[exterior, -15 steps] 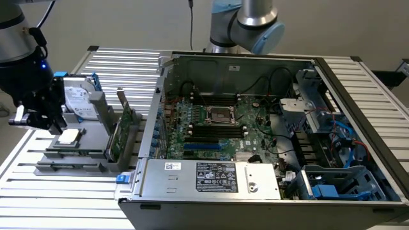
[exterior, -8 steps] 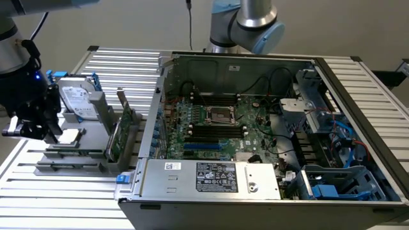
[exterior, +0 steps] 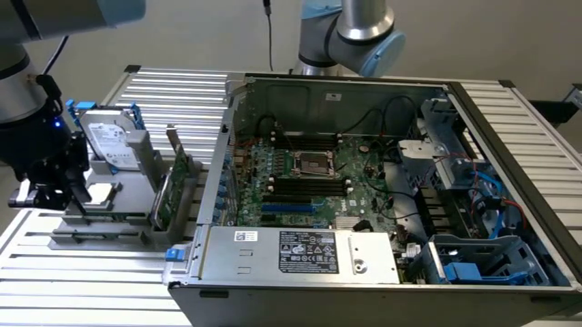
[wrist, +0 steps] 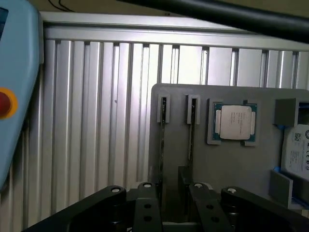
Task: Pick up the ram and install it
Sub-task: 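Pick up the ram and move it above insertion slot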
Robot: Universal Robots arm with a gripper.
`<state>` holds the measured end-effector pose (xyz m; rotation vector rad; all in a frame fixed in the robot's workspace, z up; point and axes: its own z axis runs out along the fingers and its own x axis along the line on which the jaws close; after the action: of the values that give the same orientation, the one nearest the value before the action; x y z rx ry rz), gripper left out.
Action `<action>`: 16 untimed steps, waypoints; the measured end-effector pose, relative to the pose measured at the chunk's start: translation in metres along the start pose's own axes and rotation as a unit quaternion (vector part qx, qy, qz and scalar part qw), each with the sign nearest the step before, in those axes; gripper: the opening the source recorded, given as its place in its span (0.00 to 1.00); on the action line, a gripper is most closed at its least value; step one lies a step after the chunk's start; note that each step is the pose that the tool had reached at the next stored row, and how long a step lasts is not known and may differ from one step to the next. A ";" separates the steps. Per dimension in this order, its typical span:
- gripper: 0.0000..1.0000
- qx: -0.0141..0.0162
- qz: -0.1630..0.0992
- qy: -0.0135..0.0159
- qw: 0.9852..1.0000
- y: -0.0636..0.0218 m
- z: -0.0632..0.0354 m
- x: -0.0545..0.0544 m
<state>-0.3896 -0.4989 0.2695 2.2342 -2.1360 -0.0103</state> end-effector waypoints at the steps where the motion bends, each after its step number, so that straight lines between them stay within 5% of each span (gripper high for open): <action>1: 0.31 0.000 -0.002 0.000 1.000 -0.0005 0.0019 0.000; 16: 0.31 0.001 -0.021 0.001 1.000 -0.0070 0.0291 0.009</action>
<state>-0.3833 -0.5082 0.2404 2.2789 -2.0879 -0.0086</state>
